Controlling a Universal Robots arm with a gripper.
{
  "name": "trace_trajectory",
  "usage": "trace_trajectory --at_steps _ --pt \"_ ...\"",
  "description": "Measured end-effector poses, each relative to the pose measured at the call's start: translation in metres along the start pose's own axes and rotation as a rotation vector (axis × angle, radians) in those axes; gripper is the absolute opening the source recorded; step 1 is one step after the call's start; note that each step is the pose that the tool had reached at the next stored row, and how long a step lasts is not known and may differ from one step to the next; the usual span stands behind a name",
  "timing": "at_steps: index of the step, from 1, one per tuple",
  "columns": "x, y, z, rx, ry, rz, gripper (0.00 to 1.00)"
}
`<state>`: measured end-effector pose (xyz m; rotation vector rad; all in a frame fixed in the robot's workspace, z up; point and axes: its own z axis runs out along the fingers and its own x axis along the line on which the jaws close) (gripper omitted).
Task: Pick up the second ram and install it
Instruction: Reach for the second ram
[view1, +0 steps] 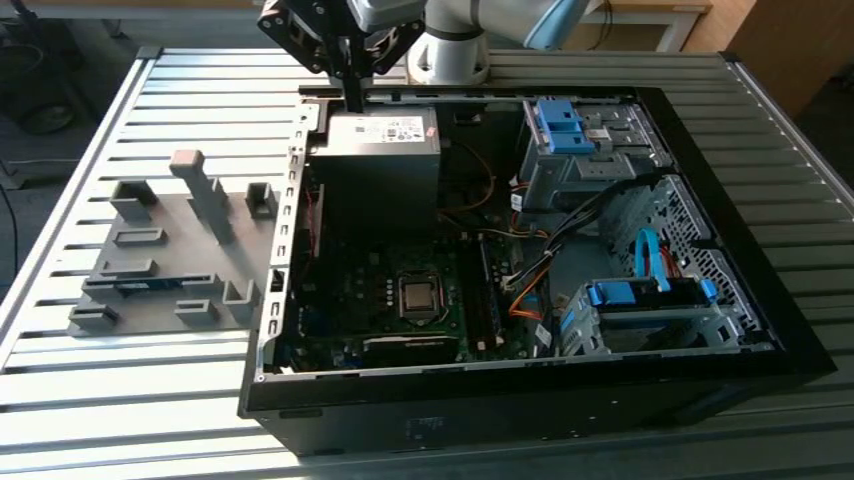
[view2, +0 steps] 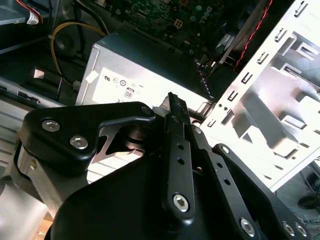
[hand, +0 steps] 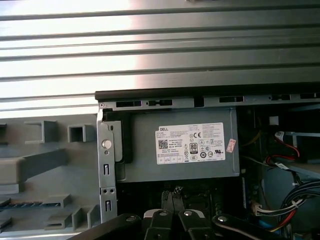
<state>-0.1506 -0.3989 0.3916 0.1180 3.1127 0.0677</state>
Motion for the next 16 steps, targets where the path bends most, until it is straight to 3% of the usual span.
trace_trajectory --at_steps 16 --pt "0.0055 -0.0005 0.0004 0.0 0.0002 0.0 0.11"
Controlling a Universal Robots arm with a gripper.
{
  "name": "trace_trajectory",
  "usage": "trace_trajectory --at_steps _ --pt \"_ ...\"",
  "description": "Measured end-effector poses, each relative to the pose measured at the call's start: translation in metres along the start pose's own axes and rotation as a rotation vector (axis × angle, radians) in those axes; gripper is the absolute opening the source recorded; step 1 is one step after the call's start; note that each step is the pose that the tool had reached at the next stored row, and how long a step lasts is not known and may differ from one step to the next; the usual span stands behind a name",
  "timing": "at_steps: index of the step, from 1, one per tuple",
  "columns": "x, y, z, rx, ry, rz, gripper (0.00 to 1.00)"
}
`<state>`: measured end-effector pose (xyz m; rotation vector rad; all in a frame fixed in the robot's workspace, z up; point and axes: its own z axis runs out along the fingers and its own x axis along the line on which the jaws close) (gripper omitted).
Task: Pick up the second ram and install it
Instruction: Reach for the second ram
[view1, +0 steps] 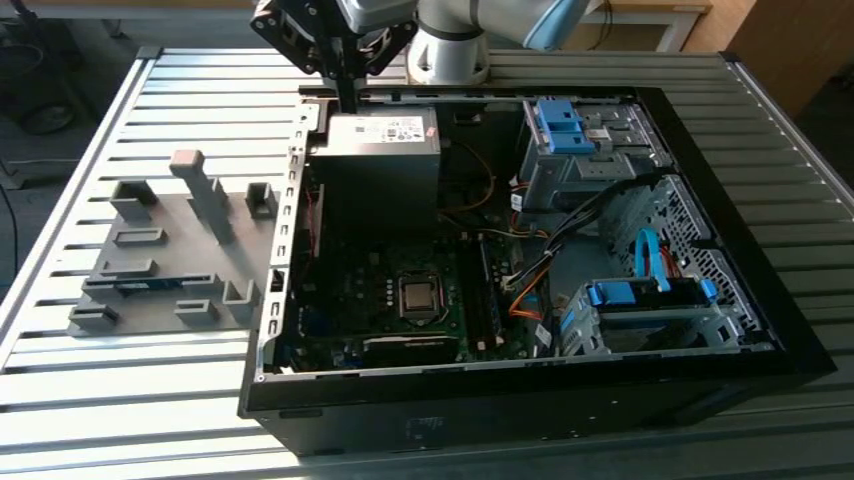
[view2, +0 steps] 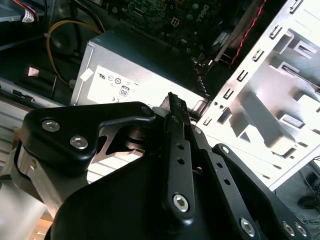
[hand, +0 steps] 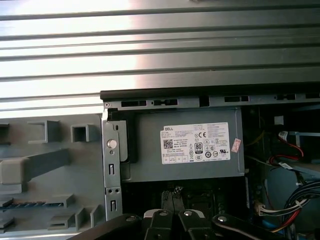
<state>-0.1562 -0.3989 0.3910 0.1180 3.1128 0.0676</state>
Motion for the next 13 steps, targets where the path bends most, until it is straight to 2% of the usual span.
trace_trajectory --at_steps 13 --pt "0.004 -0.0003 0.0003 0.0001 0.0001 0.0 0.11"
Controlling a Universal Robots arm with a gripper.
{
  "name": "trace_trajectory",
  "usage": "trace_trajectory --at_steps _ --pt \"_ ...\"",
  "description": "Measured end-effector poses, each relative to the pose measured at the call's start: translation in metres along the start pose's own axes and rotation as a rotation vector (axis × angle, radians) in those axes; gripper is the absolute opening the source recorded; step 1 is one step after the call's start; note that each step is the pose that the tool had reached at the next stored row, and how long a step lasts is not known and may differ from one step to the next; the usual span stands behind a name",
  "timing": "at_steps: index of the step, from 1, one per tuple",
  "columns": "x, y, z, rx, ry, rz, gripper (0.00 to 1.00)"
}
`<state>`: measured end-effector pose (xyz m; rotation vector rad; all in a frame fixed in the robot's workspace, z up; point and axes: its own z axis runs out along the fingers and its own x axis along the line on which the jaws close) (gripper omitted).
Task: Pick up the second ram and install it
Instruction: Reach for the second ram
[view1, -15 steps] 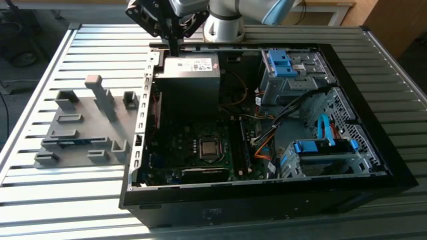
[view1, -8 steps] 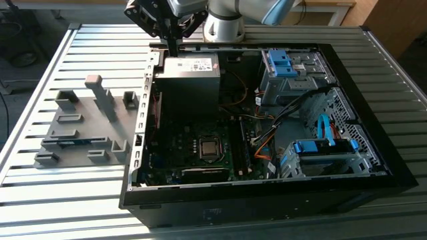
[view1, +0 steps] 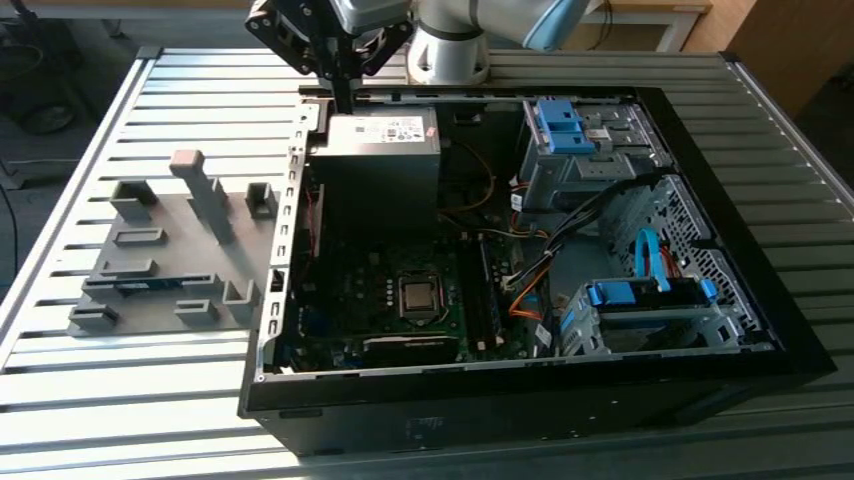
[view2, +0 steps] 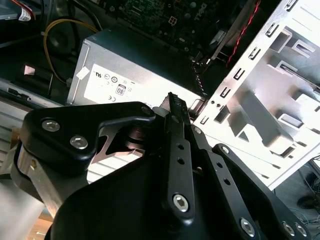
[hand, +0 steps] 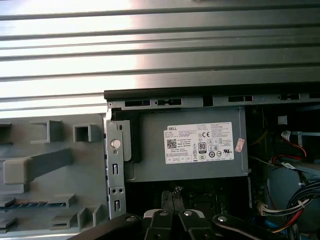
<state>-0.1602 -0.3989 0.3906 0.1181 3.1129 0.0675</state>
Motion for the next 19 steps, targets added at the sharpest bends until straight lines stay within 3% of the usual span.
trace_trajectory --at_steps 19 --pt "0.0068 -0.0005 0.0005 0.0 0.0001 0.0 0.11"
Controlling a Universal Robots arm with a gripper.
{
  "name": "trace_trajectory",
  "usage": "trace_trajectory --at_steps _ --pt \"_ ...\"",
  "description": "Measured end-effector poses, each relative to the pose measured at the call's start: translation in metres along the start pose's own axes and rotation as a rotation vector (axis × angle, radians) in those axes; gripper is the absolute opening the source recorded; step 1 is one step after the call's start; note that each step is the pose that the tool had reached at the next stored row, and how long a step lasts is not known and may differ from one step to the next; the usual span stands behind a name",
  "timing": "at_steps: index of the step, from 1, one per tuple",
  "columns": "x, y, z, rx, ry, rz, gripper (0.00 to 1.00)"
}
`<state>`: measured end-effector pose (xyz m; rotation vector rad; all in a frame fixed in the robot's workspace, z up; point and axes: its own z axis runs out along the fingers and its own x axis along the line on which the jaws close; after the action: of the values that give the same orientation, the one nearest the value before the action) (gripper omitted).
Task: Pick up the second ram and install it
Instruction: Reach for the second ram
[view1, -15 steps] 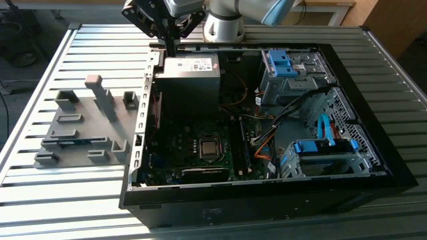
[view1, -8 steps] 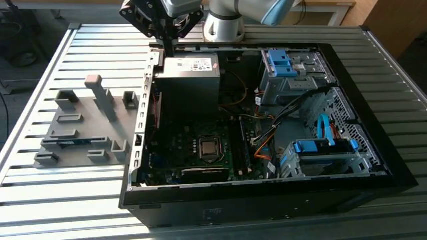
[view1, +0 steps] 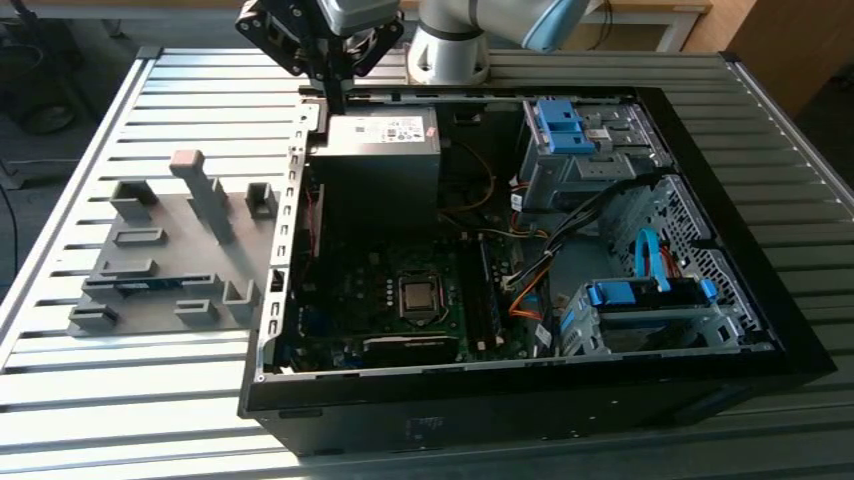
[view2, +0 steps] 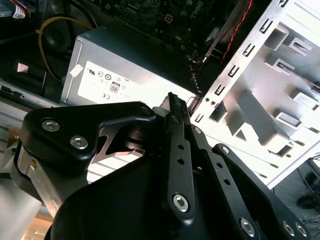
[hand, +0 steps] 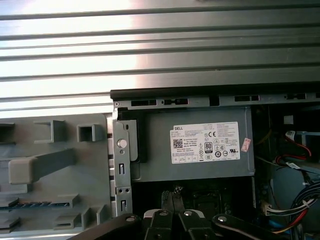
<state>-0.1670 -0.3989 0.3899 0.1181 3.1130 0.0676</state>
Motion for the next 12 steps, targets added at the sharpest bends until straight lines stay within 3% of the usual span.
trace_trajectory --at_steps 12 --pt "0.0043 -0.0003 0.0003 0.0 0.0 0.0 0.11"
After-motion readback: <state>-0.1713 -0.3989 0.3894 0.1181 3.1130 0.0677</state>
